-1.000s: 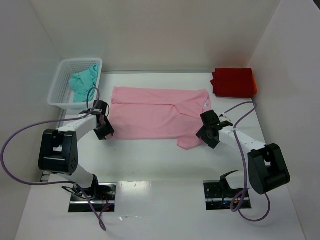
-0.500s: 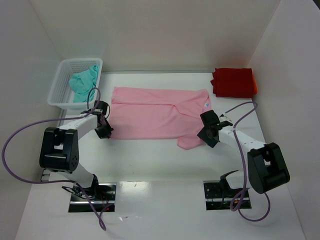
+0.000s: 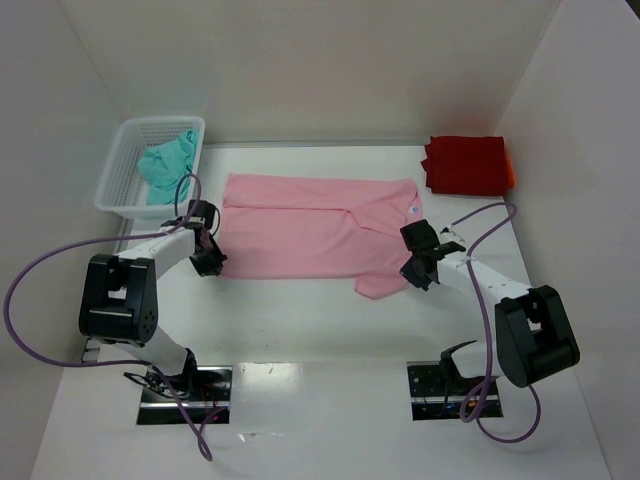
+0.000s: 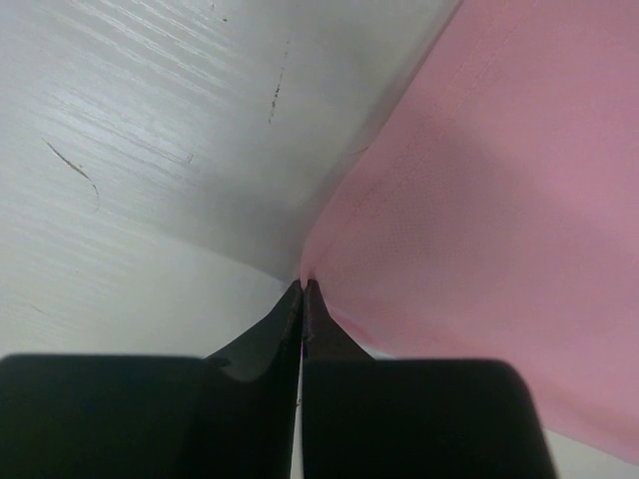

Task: Fold and stack the t-shirts
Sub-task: Grap the side of the flattened tshirt closest away from the robot with both arms, then fold the other side of the tshirt into a rectangle

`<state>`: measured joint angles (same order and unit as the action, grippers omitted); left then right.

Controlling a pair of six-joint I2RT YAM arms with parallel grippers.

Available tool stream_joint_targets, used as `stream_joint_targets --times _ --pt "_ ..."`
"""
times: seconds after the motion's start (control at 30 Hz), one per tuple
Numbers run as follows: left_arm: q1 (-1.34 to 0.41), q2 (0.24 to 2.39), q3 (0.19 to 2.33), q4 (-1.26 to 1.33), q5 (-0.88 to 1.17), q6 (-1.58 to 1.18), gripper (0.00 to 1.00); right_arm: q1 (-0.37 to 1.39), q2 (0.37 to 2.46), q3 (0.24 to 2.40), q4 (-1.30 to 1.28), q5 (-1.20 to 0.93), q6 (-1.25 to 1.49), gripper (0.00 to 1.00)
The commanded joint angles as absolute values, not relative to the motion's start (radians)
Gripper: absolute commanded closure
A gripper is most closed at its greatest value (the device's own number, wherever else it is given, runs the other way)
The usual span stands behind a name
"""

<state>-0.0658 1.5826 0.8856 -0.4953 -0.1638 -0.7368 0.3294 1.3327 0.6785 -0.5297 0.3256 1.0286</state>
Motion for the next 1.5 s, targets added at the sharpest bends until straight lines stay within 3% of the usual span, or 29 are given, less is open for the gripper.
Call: stream_joint_targets --times 0.0,0.5,1.07,1.47 --pt "-0.058 1.569 0.926 -0.506 -0.163 -0.730 1.00 0.336 1.327 0.689 -0.494 0.390 1.023 1.00" --pt "-0.058 1.489 1.075 -0.557 -0.144 -0.635 1.00 0.287 1.238 0.868 -0.497 0.358 0.907 1.00" --pt "-0.058 1.773 1.367 -0.489 -0.152 -0.584 1.00 0.212 1.610 1.152 -0.305 0.340 0.765 1.00" --pt "-0.049 1.931 1.519 -0.471 -0.192 -0.563 1.00 0.161 1.726 1.239 -0.287 0.341 0.735 0.99"
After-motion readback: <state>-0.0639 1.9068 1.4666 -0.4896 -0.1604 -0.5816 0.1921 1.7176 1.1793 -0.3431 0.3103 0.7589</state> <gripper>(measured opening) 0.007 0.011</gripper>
